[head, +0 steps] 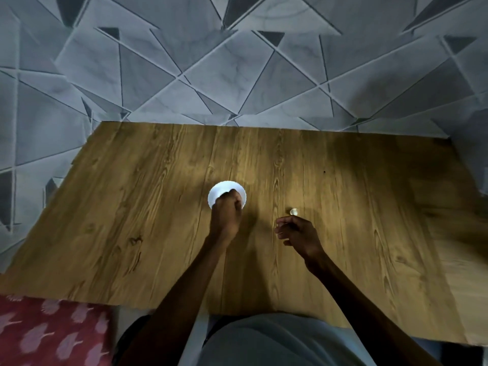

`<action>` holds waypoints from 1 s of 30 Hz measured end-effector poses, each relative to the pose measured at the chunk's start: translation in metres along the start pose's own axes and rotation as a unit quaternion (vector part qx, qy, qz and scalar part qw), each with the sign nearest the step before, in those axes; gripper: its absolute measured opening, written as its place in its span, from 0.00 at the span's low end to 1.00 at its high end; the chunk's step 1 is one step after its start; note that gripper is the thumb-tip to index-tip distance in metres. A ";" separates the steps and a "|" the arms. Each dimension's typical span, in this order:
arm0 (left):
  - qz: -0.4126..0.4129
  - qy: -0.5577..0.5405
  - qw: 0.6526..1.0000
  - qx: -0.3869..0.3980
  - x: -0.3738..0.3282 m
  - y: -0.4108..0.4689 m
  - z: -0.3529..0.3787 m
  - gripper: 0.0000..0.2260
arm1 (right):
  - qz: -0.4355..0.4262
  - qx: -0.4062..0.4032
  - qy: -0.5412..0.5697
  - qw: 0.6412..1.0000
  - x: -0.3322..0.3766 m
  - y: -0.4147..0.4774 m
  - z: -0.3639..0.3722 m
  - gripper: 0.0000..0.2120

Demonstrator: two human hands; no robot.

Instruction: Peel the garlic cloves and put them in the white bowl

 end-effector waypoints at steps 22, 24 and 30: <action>0.057 -0.081 0.969 0.227 -0.059 0.006 0.077 0.12 | -0.260 -0.033 -0.332 0.906 -0.012 0.075 -0.036 0.09; 0.019 -0.066 0.965 0.252 -0.060 0.008 0.093 0.18 | -0.250 -0.012 -0.336 0.908 -0.013 0.079 -0.033 0.08; -0.021 -0.119 0.960 0.253 -0.056 0.012 0.103 0.15 | -0.264 0.032 -0.278 0.923 -0.007 0.075 -0.033 0.08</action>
Point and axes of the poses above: each hand's wrist, its own y-axis towards the middle knuckle, its own z-axis out of the palm, x = y × z, the point moved 3 cm from there along y, towards the middle knuckle, and after that the axes turned 10 degrees about y, right-handed, at the moved point
